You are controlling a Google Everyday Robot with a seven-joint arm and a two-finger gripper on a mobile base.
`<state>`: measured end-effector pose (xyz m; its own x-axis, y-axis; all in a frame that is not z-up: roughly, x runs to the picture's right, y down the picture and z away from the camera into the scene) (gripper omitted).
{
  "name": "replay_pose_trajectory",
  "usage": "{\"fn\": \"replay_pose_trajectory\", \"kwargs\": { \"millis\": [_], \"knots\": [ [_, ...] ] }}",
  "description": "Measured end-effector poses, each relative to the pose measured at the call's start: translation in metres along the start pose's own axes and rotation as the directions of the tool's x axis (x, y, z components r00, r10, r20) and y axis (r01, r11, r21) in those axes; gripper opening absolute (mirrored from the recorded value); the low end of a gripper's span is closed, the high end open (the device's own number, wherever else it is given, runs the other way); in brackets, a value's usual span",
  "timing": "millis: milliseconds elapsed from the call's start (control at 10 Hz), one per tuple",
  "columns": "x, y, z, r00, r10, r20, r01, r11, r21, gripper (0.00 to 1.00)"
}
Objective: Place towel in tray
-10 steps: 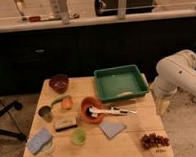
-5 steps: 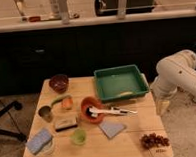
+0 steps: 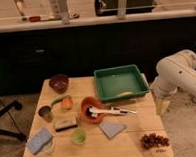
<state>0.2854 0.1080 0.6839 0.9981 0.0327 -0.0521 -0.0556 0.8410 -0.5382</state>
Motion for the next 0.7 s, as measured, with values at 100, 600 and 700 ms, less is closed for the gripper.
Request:
{"fn": "replay_pose_trajectory", "kwargs": {
  "millis": [100, 600, 700],
  "knots": [
    [0.000, 0.000, 0.000, 1.000, 0.000, 0.000, 0.000, 1.000, 0.000, 0.80],
    [-0.003, 0.002, 0.002, 1.000, -0.001, 0.002, 0.001, 1.000, 0.000, 0.80],
    [-0.012, 0.007, 0.006, 1.000, -0.003, 0.010, 0.003, 1.000, -0.002, 0.80]
  ]
}}
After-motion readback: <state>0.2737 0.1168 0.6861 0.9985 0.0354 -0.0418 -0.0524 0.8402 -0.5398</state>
